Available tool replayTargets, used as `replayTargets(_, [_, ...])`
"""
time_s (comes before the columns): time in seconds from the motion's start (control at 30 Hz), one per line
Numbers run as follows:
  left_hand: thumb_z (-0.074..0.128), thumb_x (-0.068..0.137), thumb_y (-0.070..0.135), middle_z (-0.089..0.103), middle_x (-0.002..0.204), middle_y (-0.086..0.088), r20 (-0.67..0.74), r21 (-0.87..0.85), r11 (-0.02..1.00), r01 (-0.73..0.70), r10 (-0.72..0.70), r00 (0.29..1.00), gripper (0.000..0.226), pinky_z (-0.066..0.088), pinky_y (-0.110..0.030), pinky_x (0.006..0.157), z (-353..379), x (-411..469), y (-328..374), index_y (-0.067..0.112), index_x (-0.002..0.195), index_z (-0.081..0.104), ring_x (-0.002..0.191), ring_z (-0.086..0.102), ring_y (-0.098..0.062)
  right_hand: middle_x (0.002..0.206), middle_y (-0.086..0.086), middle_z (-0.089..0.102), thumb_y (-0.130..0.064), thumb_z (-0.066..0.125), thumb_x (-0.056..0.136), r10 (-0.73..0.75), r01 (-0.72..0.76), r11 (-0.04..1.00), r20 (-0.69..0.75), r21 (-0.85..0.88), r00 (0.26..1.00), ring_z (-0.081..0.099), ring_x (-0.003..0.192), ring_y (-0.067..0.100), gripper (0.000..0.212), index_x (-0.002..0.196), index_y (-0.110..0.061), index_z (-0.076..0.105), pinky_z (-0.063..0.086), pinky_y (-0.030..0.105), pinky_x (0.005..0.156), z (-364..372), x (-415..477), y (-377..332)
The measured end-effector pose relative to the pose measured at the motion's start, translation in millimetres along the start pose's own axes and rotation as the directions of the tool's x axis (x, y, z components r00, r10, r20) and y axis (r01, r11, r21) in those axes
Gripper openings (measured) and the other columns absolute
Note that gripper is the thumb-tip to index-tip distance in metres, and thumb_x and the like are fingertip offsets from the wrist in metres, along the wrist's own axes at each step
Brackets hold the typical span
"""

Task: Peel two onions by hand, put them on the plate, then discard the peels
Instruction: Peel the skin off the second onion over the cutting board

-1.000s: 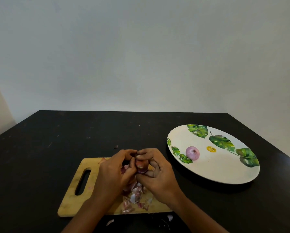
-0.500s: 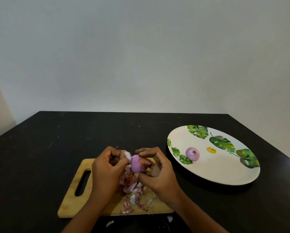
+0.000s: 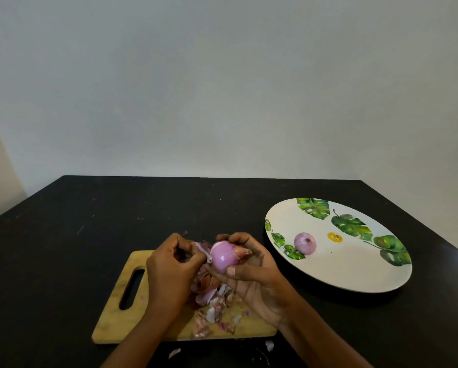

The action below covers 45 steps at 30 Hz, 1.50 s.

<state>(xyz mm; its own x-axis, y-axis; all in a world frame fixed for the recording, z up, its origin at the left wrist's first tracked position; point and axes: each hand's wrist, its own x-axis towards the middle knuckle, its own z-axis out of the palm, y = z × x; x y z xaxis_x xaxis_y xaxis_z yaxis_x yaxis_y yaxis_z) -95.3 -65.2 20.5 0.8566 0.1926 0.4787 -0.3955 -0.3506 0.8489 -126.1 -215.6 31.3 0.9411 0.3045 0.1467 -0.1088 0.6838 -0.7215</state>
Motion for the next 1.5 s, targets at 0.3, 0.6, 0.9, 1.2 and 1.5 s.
replayTargets(0.3, [0.07,0.077,0.007,0.064,0.071,-0.001,0.031,0.052,0.998,0.021,-0.022,0.999,0.015,0.054,-0.025,0.061,-5,3,0,0.013,0.076,0.057,0.068,0.062,-0.01,0.117,0.019,0.065,0.009,0.073,0.063,0.064,-0.064,0.998,0.035,-0.015,0.997,0.064,0.104,0.041,0.041,0.101,-0.007,0.067,0.058,0.041,0.08,0,0,-2])
replayTargets(0.6, [0.062,0.088,0.017,0.068,0.079,0.014,0.116,-0.026,0.998,-0.064,0.066,0.991,0.018,0.048,-0.008,0.063,-4,-4,15,0.035,0.085,0.064,0.081,0.063,0.002,0.109,0.02,0.066,0.018,0.064,0.074,-0.01,-0.003,0.997,-0.157,-0.081,0.988,0.066,0.103,0.039,0.033,0.094,-0.008,0.066,0.059,0.039,0.077,-7,6,2])
replayTargets(0.9, [0.061,0.087,0.011,0.067,0.071,0.009,0.12,-0.008,0.995,-0.097,0.098,0.988,0.017,0.047,-0.009,0.06,-1,-5,11,0.025,0.08,0.066,0.073,0.063,-0.001,0.118,0.016,0.067,0.013,0.065,0.074,-0.006,-0.018,0.99,-0.166,-0.139,0.986,0.066,0.108,0.035,0.046,0.115,-0.008,0.062,0.059,0.038,0.081,-9,7,0])
replayTargets(1.2, [0.062,0.085,0.006,0.068,0.086,0.008,0.048,-0.045,0.999,-0.004,0.006,0.999,0.023,0.049,-0.011,0.066,-5,3,3,0.024,0.099,0.058,0.083,0.064,0.001,0.115,0.018,0.068,0.019,0.063,0.07,0.056,-0.061,0.997,-0.081,-0.049,0.995,0.065,0.107,0.036,0.055,0.119,-0.005,0.061,0.058,0.039,0.083,-11,6,1])
replayTargets(1.5, [0.063,0.086,0.03,0.059,0.074,0.023,0.048,0.188,0.968,-0.164,0.158,0.986,0.007,0.044,-0.006,0.057,-5,-3,4,0.026,0.085,0.069,0.073,0.06,0.008,0.11,0.013,0.07,0.021,0.066,0.071,0.019,-0.043,0.986,-0.148,-0.159,0.989,0.066,0.106,0.035,0.05,0.108,-0.012,0.069,0.054,0.047,0.092,-15,8,3])
